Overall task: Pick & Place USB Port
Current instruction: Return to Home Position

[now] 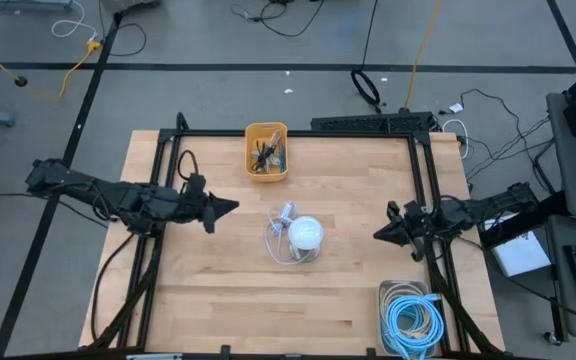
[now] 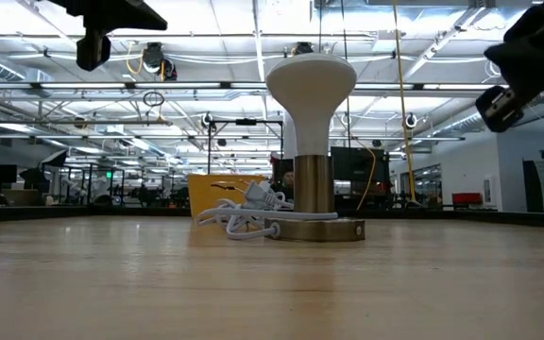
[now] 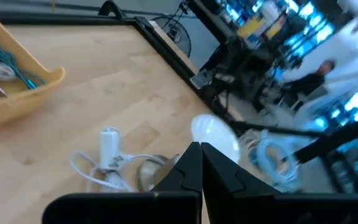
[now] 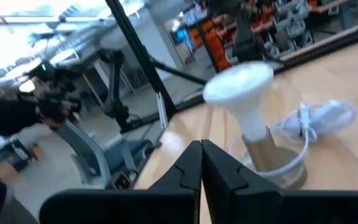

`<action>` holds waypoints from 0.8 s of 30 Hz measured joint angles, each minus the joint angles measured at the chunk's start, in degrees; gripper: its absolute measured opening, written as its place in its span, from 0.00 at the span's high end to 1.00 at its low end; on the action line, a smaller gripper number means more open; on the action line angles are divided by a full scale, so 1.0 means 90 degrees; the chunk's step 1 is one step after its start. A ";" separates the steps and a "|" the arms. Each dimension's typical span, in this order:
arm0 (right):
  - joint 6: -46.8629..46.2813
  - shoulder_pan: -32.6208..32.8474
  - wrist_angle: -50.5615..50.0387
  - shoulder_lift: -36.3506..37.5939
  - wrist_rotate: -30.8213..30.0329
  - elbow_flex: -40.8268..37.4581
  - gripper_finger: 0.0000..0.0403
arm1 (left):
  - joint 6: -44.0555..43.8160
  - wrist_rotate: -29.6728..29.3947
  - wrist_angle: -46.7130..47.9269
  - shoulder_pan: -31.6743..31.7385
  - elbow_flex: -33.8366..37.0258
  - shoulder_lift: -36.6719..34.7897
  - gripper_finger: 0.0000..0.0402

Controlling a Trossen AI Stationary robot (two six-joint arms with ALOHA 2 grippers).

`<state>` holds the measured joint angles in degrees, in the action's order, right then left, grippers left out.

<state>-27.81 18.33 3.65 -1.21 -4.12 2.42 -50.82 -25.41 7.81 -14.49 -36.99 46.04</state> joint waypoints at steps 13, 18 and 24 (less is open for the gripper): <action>0.0181 -0.0002 -0.0101 -0.0007 -0.0022 -0.0159 1.00 | 0.1029 0.0866 -0.0733 0.1166 0.2416 -0.0517 1.00; 0.0121 -0.0002 -0.0166 -0.0007 -0.0036 -0.0165 1.00 | 0.0817 0.1061 -0.3348 0.1474 0.3998 -0.0904 1.00; 0.0251 -0.0002 -0.0179 -0.0046 -0.0042 -0.0171 1.00 | 0.1929 0.1432 -0.3139 0.1878 0.3934 -0.1218 1.00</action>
<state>-25.56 18.31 2.04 -1.62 -4.49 0.89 -33.46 -12.53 -20.44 2.42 -1.59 35.08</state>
